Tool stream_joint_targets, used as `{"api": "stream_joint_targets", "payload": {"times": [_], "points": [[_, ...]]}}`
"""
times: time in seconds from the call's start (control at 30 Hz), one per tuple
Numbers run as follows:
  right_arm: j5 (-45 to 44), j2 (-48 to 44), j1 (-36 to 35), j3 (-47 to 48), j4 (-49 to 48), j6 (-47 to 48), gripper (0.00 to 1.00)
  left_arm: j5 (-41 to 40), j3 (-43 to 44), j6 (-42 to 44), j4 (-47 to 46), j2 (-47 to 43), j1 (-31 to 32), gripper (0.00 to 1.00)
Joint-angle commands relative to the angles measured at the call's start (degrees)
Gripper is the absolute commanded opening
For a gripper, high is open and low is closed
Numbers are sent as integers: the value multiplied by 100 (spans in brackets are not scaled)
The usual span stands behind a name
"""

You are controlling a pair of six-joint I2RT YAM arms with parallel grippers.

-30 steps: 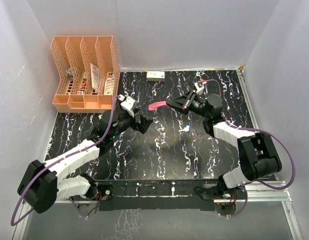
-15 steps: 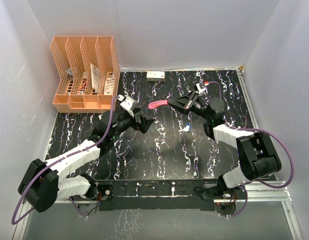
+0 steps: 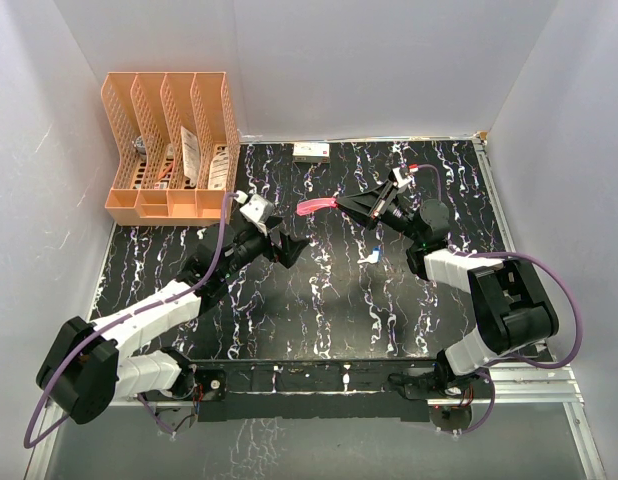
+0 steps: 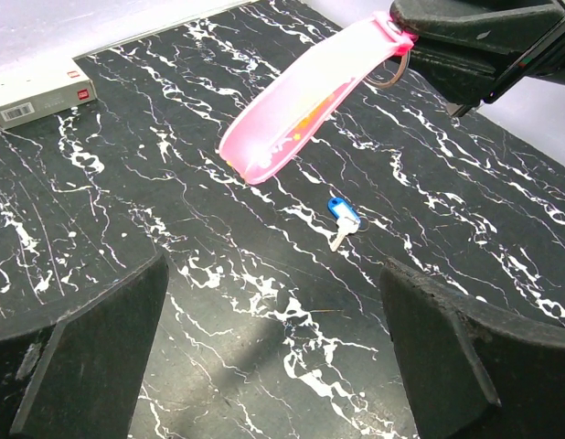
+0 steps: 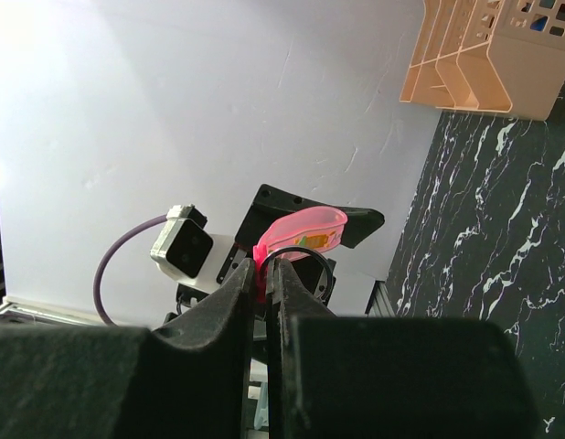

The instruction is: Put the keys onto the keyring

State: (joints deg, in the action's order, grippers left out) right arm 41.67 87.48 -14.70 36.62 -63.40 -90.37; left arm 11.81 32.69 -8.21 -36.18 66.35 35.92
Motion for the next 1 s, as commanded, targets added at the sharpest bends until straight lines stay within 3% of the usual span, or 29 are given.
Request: {"api": "stream_joint_targets", "payload": {"times": [0.0, 0.3, 0.57, 0.97], "points": [[-87, -44, 28, 3, -474, -51, 0, 229, -28, -67, -291, 68, 20, 99], [-106, -58, 39, -6, -367, -42, 0, 636, -136, -28, -813, 180, 20, 99], [-55, -94, 37, -35, 111, 227, 0, 361, -86, 178, -764, -36, 20, 99], [-191, -697, 2, 830, 4094, 3420, 0, 518, 238, 307, -412, 19, 21, 99]]}}
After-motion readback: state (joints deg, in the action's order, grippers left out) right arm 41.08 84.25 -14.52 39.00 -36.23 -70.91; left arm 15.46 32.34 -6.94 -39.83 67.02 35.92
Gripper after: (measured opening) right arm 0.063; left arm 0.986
